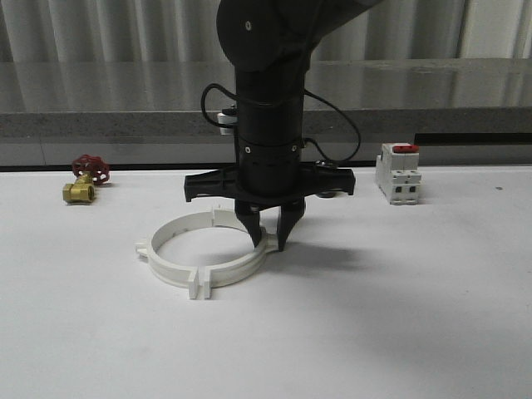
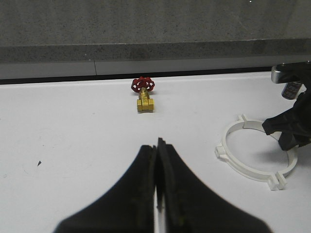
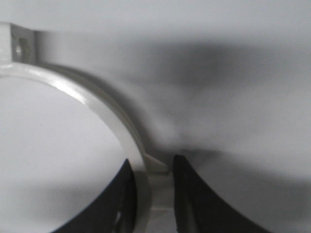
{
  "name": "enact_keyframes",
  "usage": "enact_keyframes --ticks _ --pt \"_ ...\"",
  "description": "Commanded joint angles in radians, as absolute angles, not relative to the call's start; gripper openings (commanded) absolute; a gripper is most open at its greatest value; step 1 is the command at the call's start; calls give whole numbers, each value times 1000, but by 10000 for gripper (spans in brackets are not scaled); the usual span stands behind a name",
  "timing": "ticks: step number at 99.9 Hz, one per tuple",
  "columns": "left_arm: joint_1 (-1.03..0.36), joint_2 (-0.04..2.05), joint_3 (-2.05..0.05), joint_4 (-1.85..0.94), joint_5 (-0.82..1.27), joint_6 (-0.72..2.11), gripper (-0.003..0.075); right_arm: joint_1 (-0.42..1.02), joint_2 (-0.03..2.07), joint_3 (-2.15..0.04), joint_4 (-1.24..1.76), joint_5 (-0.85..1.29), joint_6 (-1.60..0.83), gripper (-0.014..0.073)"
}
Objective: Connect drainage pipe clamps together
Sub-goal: 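Press the held half against the first half to close the ring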
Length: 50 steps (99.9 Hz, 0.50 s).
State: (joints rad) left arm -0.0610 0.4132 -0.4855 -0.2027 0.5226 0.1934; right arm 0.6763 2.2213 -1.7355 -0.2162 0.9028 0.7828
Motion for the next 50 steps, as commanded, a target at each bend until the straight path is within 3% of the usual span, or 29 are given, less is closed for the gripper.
enact_keyframes --ticks 1,50 --pt "-67 418 -510 -222 451 193 -21 677 2157 -1766 -221 881 786 97" --pt "-67 418 -510 -222 451 193 -21 677 2157 -1766 -192 873 787 100"
